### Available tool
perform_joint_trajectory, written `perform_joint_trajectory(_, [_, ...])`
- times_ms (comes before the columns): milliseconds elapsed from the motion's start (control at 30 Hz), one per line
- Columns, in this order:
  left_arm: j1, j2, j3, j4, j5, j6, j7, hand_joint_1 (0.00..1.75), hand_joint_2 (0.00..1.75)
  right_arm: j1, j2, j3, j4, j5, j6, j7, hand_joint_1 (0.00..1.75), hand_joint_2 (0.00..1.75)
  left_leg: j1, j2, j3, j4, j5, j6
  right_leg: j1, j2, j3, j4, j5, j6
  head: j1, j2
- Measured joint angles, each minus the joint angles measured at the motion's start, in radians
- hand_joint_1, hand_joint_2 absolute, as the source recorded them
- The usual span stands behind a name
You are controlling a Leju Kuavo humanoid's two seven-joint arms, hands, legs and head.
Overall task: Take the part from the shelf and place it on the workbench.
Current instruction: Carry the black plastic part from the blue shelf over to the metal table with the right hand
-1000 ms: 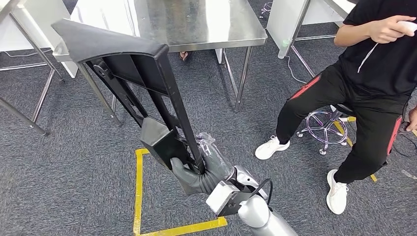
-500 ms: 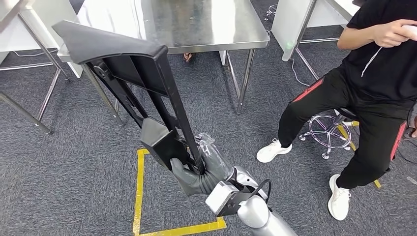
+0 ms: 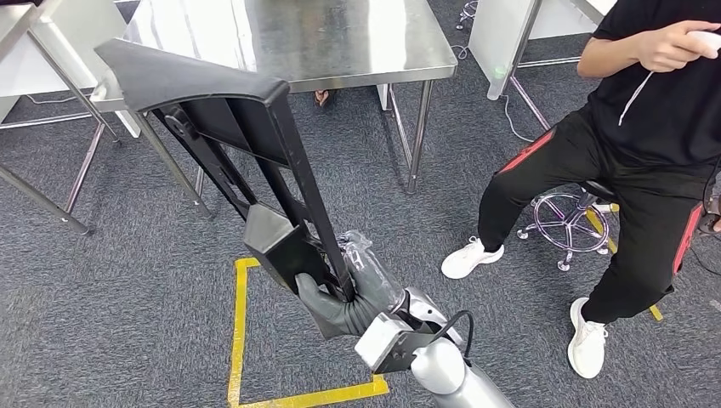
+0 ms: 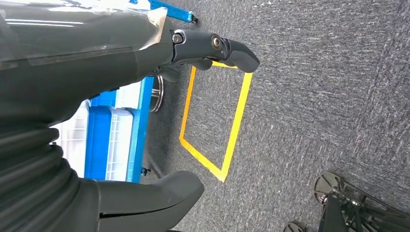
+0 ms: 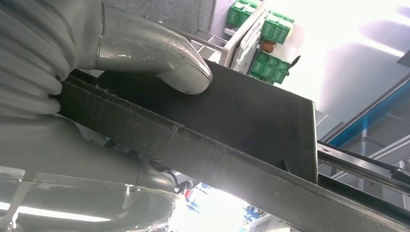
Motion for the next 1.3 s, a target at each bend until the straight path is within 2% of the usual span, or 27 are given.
perform_joint_trajectory(67, [0.0,-0.001,0.0,0.0,-0.002,0.0,0.0,0.0,1.75,-0.002,0.0,0.0,0.0,0.001,0.0,0.0,1.75,1.75,0.002,0.0,0.0,-0.001,-0.002,-0.021,0.002,0.0,0.0,0.0,-0.001,-0.001,0.0,0.0])
perform_joint_trajectory(100, [0.0,-0.001,0.0,0.0,-0.003,0.0,0.0,0.0,1.75,-0.003,0.0,0.0,0.0,0.002,0.0,0.0,1.75,1.75,0.001,0.0,0.0,-0.001,-0.003,-0.025,0.002,0.0,-0.001,0.0,-0.001,-0.001,0.0,0.0])
perform_joint_trajectory(200, [0.0,-0.001,0.0,0.0,-0.005,0.0,0.0,0.0,1.75,-0.006,0.0,0.0,0.0,0.003,0.0,0.0,1.75,1.75,-0.004,0.0,-0.001,0.0,-0.004,-0.026,0.001,-0.001,-0.001,-0.001,-0.001,-0.001,0.0,0.0])
perform_joint_trajectory(467, [0.0,0.001,0.0,0.0,-0.012,0.0,0.0,0.0,1.75,-0.006,0.0,0.0,0.0,0.002,0.0,0.0,1.75,1.75,-0.014,0.0,-0.009,0.018,-0.014,-0.008,-0.01,-0.001,0.001,-0.005,0.0,0.004,0.0,0.0])
perform_joint_trajectory(567, [0.0,0.003,0.0,0.0,-0.012,0.0,0.0,0.0,1.75,-0.006,0.001,0.0,0.0,0.003,0.0,0.0,1.75,1.75,-0.018,0.0,-0.014,0.025,-0.019,0.003,-0.013,-0.001,0.002,-0.009,0.0,0.014,0.0,0.0])
perform_joint_trajectory(633, [0.0,0.002,0.0,0.0,-0.013,0.001,0.0,0.0,1.75,-0.006,0.001,0.0,-0.001,0.002,0.0,0.0,1.75,1.75,-0.016,0.001,-0.005,0.011,-0.015,0.016,-0.011,-0.002,0.002,-0.008,-0.003,0.023,0.001,0.0])
perform_joint_trajectory(700, [-0.001,0.001,0.0,0.0,-0.013,0.002,0.0,0.0,1.75,-0.007,0.001,0.0,-0.001,0.002,0.0,0.0,1.75,1.75,-0.011,0.004,0.009,-0.007,-0.008,0.027,-0.007,-0.003,-0.024,0.05,-0.033,0.02,0.002,0.0])
perform_joint_trajectory(767, [-0.001,0.001,0.0,0.0,-0.014,0.002,0.0,0.0,1.75,-0.006,-0.001,0.0,-0.001,0.002,0.0,-0.001,1.75,1.75,-0.01,0.006,0.014,-0.012,-0.008,0.033,-0.004,-0.003,-0.092,0.178,-0.085,0.008,0.003,0.0])
perform_joint_trajectory(800, [-0.001,0.001,0.0,0.0,-0.014,0.002,0.0,0.0,1.75,-0.004,-0.003,0.0,0.0,0.002,0.0,-0.001,1.75,1.75,-0.011,0.005,0.014,-0.011,-0.009,0.034,-0.003,-0.003,-0.125,0.236,-0.104,0.006,0.003,0.0])
perform_joint_trajectory(833, [-0.002,0.001,0.0,0.0,-0.014,0.002,0.0,0.0,1.75,-0.001,-0.004,0.0,0.0,0.002,0.0,0.0,1.75,1.75,-0.012,0.004,0.015,-0.011,-0.01,0.034,-0.002,-0.003,-0.145,0.266,-0.108,0.008,0.003,0.0])
perform_joint_trajectory(867, [-0.001,0.0,0.0,0.0,-0.014,0.002,0.0,0.0,1.75,0.0,-0.006,0.0,0.0,0.002,0.0,0.0,1.75,1.75,-0.013,0.003,0.016,-0.011,-0.012,0.033,-0.001,-0.003,-0.144,0.255,-0.095,0.014,0.003,0.0])
perform_joint_trajectory(900, [-0.001,0.0,0.0,0.0,-0.014,0.002,0.0,0.0,1.75,0.001,-0.006,0.0,0.0,0.002,0.0,0.0,1.75,1.75,-0.013,0.001,0.018,-0.01,-0.013,0.03,-0.002,-0.003,-0.122,0.206,-0.068,0.022,0.003,0.0])
perform_joint_trajectory(933, [-0.001,-0.001,0.0,0.0,-0.014,0.002,0.0,0.0,1.75,0.001,-0.006,0.0,0.0,0.002,0.0,0.0,1.75,1.75,-0.012,-0.001,0.02,-0.009,-0.016,0.026,-0.002,-0.003,-0.088,0.134,-0.036,0.028,0.003,0.0])
perform_joint_trajectory(967, [-0.001,-0.002,0.0,0.0,-0.014,0.002,0.0,0.0,1.75,0.001,-0.006,0.0,0.0,0.002,0.0,0.0,1.75,1.75,-0.015,-0.004,0.021,-0.005,-0.02,0.021,-0.002,-0.002,-0.056,0.066,-0.008,0.029,0.003,0.0])
perform_joint_trajectory(1000, [-0.001,-0.002,0.0,0.0,-0.014,0.002,0.0,0.0,1.75,0.001,-0.006,0.0,0.0,0.002,0.0,0.0,1.75,1.75,-0.016,-0.005,0.022,-0.002,-0.024,0.015,-0.002,-0.001,-0.032,0.018,0.01,0.025,0.003,0.0])
perform_joint_trajectory(1033, [-0.001,-0.002,0.0,0.0,-0.015,0.002,0.0,0.0,1.75,0.001,-0.006,0.0,0.0,0.002,0.0,0.0,1.75,1.75,-0.018,-0.006,0.022,0.0,-0.027,0.01,0.0,0.0,-0.021,-0.005,0.019,0.017,0.002,0.0])
perform_joint_trajectory(1167, [-0.002,-0.001,0.0,-0.001,-0.016,0.002,0.0,0.0,1.75,0.002,-0.002,0.0,-0.001,0.003,-0.001,0.0,1.75,1.75,-0.009,-0.002,0.014,0.015,-0.041,-0.01,-0.001,0.0,-0.012,-0.013,0.022,-0.015,0.001,0.0])
perform_joint_trajectory(1233, [-0.002,-0.001,0.0,-0.001,-0.017,0.003,0.0,0.0,1.75,0.002,0.002,0.0,-0.001,0.003,-0.001,0.0,1.75,1.75,-0.005,0.004,-0.032,0.105,-0.083,-0.019,-0.004,0.0,-0.004,-0.015,0.019,-0.027,-0.001,0.0])
perform_joint_trajectory(1300, [-0.001,0.0,0.0,-0.001,-0.017,0.003,0.0,0.0,1.75,0.003,0.003,0.0,-0.001,0.003,-0.001,0.0,1.75,1.75,-0.003,0.007,-0.109,0.24,-0.131,-0.025,-0.001,-0.001,0.001,-0.015,0.013,-0.036,-0.001,0.0])
